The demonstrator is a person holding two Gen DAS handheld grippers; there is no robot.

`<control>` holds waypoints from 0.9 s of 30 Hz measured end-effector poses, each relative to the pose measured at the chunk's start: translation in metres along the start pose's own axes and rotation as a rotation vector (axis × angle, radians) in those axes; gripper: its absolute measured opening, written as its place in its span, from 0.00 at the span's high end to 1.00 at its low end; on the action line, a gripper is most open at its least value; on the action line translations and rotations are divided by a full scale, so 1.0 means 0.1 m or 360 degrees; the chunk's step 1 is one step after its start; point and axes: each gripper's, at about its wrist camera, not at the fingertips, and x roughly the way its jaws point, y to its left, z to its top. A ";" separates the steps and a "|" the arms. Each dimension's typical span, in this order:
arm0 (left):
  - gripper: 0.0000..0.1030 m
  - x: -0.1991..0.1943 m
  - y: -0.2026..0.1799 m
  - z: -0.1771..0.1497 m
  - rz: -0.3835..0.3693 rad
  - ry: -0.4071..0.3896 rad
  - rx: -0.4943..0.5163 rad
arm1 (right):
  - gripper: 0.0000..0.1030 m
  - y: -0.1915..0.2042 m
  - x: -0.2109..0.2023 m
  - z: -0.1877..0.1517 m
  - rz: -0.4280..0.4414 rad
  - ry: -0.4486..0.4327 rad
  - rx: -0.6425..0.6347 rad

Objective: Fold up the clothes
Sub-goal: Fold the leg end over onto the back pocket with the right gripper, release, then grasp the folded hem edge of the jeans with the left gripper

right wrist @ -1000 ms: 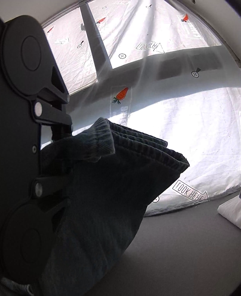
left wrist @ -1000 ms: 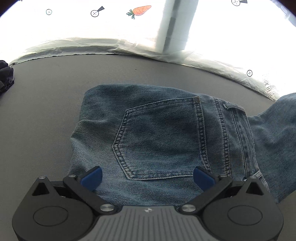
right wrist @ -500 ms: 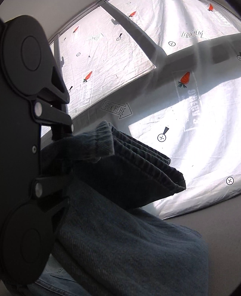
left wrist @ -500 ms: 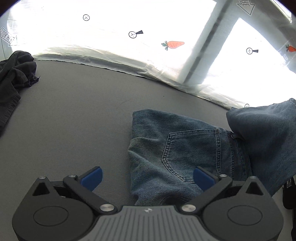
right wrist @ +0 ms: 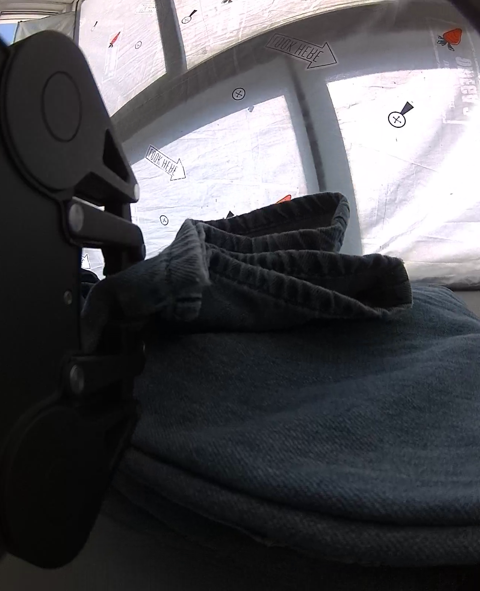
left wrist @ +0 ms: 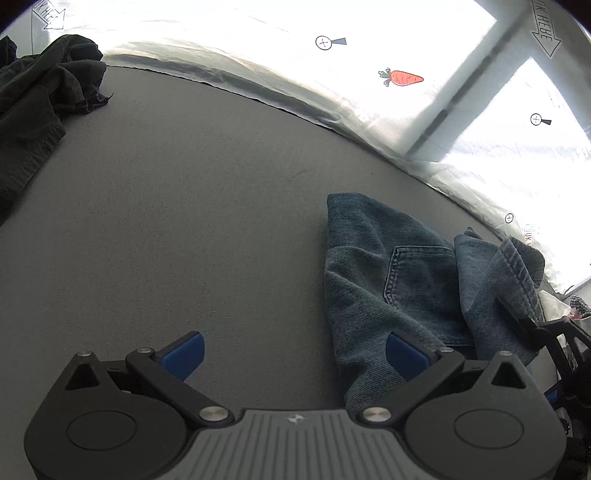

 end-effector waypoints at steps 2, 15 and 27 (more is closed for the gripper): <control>0.00 0.00 0.01 0.00 -0.0003 -0.0008 -0.0017 | 0.62 0.08 0.02 -0.03 -0.0005 0.0029 -0.0048; 0.00 -0.04 -0.04 -0.09 0.0038 -0.0029 -0.0027 | 0.17 0.36 0.08 -0.05 0.0224 0.0269 -0.0126; 0.00 -0.13 -0.58 -0.32 0.0075 -0.0158 0.0143 | 0.05 0.95 -0.54 0.38 -0.0584 -0.0275 -0.1284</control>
